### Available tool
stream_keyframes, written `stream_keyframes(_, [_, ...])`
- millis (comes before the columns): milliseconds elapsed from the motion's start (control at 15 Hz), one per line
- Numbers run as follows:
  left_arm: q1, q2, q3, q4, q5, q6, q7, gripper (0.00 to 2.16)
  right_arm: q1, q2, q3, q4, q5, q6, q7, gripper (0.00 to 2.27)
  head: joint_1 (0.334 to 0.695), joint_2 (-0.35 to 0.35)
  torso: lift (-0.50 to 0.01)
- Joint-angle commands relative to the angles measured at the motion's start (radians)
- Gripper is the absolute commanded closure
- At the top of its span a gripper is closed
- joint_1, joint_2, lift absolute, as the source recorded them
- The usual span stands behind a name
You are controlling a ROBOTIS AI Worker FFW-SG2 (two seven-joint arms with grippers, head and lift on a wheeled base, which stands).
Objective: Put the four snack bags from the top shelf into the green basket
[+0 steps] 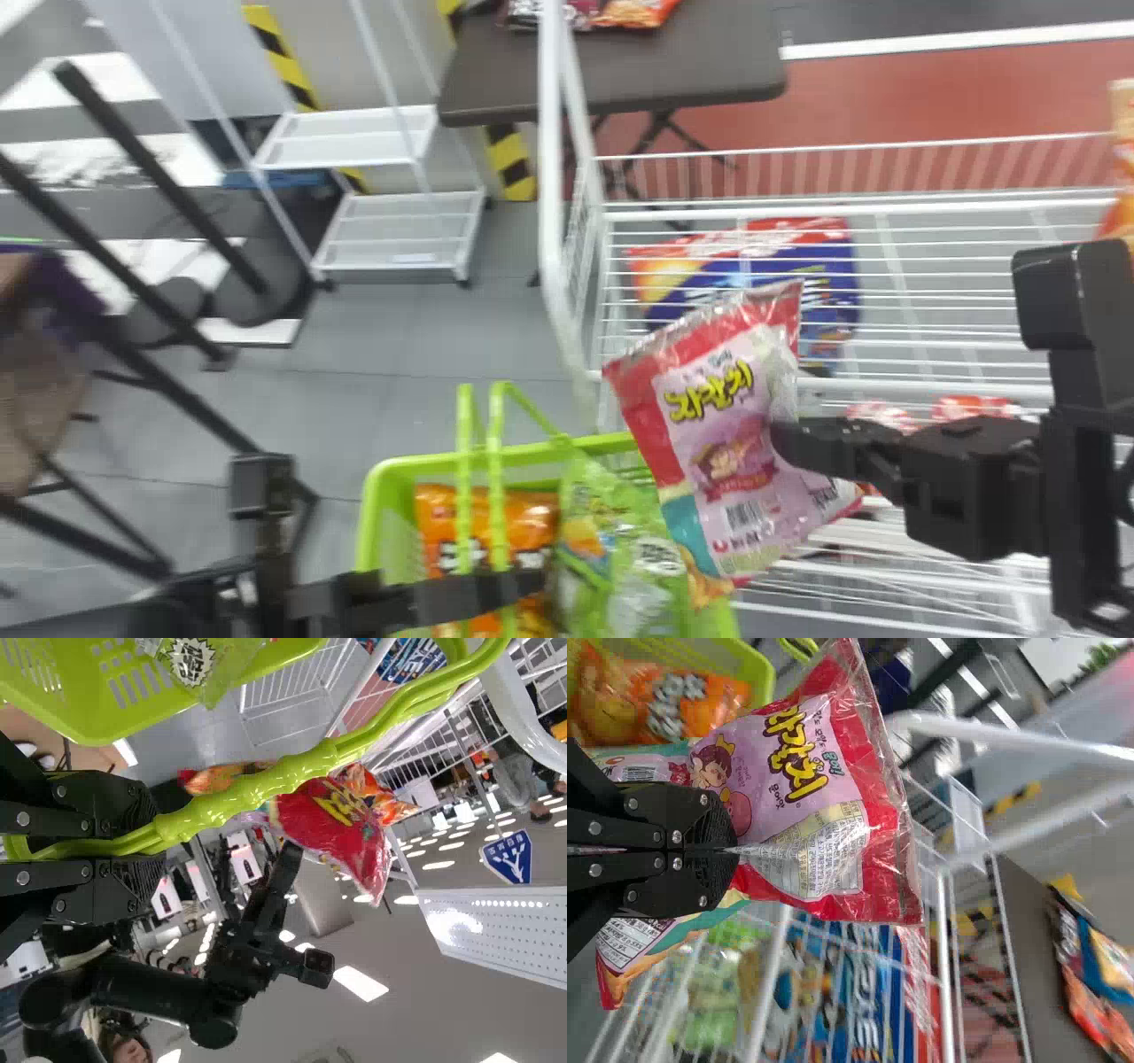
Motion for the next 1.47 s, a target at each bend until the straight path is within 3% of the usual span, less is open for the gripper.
stream_keyframes(0, [0.002, 0.000, -0.004, -0.005, 0.002, 0.004, -0.010, 2.15, -0.066, 0.010, 0.110, 0.102, -0.039, 0.006, -0.028, 2.25, 0.695, 0.344, 0.000])
stream_keyframes(267, [0.005, 0.002, -0.004, -0.009, 0.008, 0.010, -0.010, 2.15, -0.206, 0.036, 0.262, 0.356, -0.085, 0.003, -0.109, 2.25, 0.695, 0.350, 0.000])
stream_keyframes(733, [0.005, 0.000, -0.014, -0.012, 0.011, 0.007, -0.010, 2.15, -0.359, 0.125, 0.356, 0.672, -0.217, -0.144, -0.099, 2.25, 0.695, 0.350, 0.000])
stream_keyframes(1267, [-0.008, 0.002, -0.017, -0.005, 0.012, 0.004, -0.010, 2.15, -0.452, 0.128, 0.451, 0.841, -0.252, -0.080, -0.103, 2.22, 0.695, 0.350, 0.000])
stream_keyframes(1333, [-0.008, 0.002, -0.018, -0.005, 0.012, 0.004, -0.010, 2.15, -0.465, 0.128, 0.457, 0.843, -0.244, -0.058, -0.103, 2.02, 0.695, 0.350, 0.000])
stream_keyframes(1400, [-0.008, 0.003, -0.017, -0.002, 0.012, 0.004, -0.010, 2.15, -0.476, 0.128, 0.462, 0.841, -0.236, -0.024, -0.103, 1.39, 0.695, 0.350, 0.000])
